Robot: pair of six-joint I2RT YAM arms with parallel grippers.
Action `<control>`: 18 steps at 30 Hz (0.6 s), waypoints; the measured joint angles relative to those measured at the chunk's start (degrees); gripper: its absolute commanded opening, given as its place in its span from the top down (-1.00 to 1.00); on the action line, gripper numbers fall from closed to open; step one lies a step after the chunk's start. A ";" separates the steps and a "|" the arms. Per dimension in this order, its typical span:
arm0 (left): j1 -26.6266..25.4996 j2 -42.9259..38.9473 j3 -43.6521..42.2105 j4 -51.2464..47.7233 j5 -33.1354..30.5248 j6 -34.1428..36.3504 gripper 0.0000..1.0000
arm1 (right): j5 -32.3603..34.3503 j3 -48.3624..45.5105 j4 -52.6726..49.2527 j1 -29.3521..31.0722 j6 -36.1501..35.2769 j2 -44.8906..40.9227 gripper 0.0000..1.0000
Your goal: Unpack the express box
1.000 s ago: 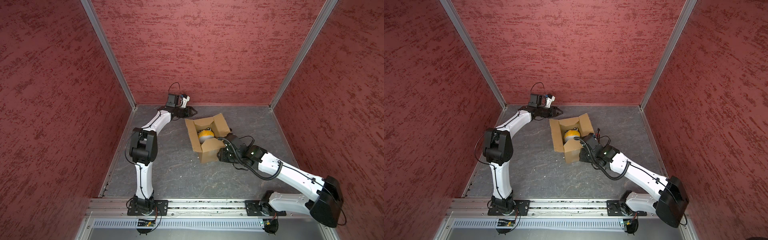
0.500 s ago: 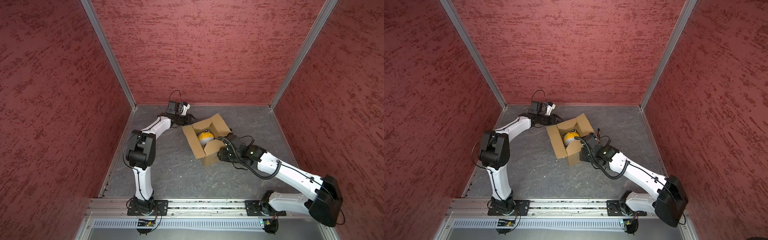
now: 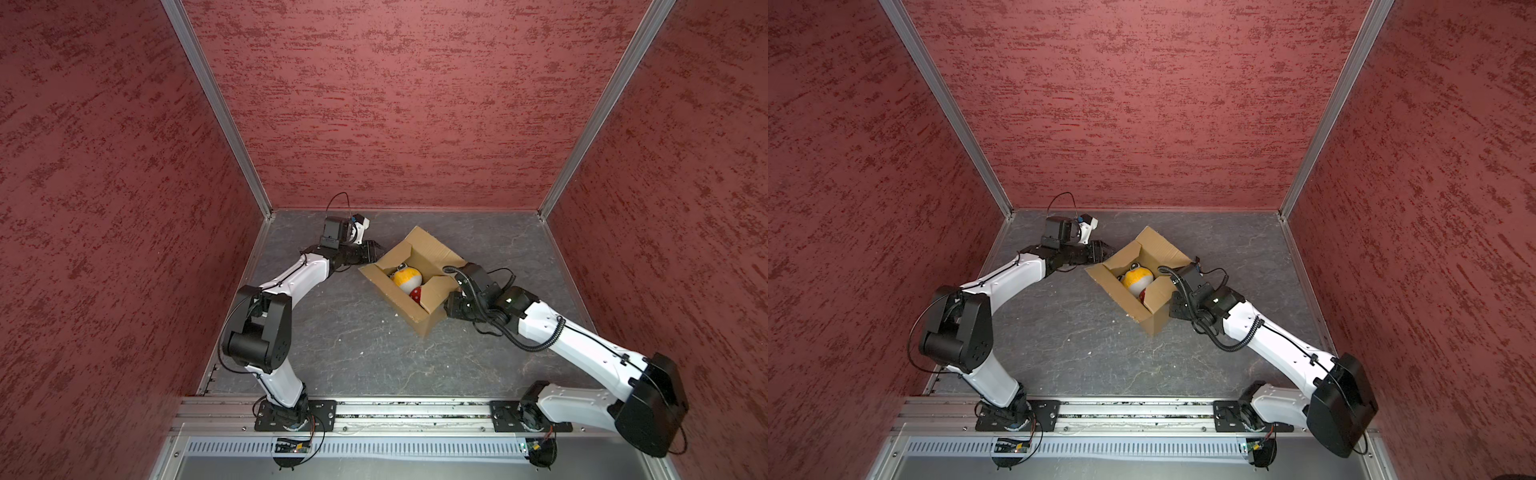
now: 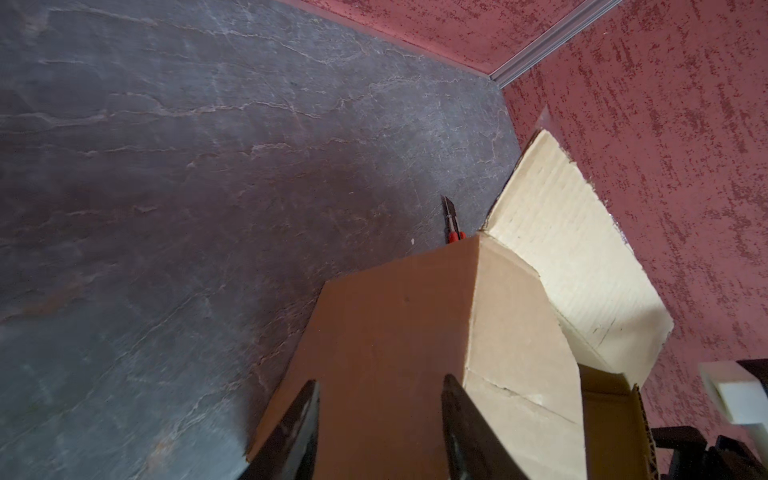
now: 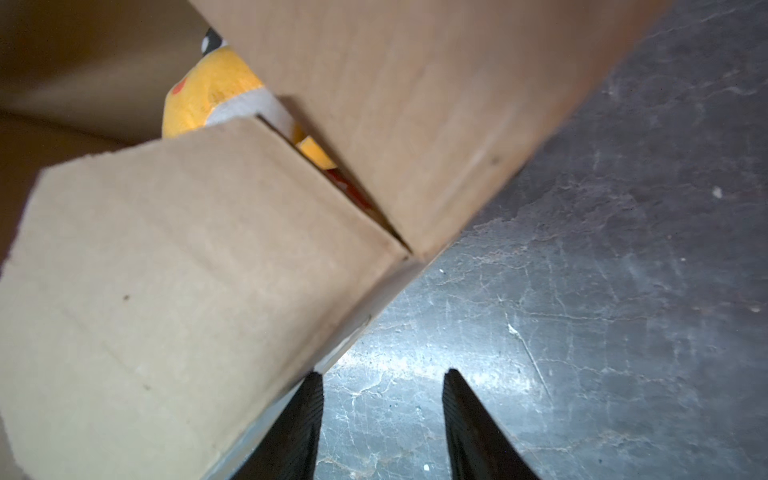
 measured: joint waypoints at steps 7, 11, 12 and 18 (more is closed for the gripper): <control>-1.62 -7.98 -6.60 -1.25 -5.49 -0.52 0.05 | 0.11 0.15 -0.26 -2.56 -2.69 1.92 0.00; -2.56 -12.11 -9.64 -2.80 -8.17 -1.29 0.04 | 0.61 0.90 -0.31 -3.72 -4.39 3.87 -0.03; -2.80 -13.03 -10.27 -3.21 -8.81 -1.51 0.04 | 0.74 1.27 -0.33 -4.02 -4.74 4.31 -0.04; -4.13 -18.18 -13.94 -5.22 -11.65 -3.28 0.04 | 1.38 3.67 -0.11 -6.05 -6.95 7.96 -0.05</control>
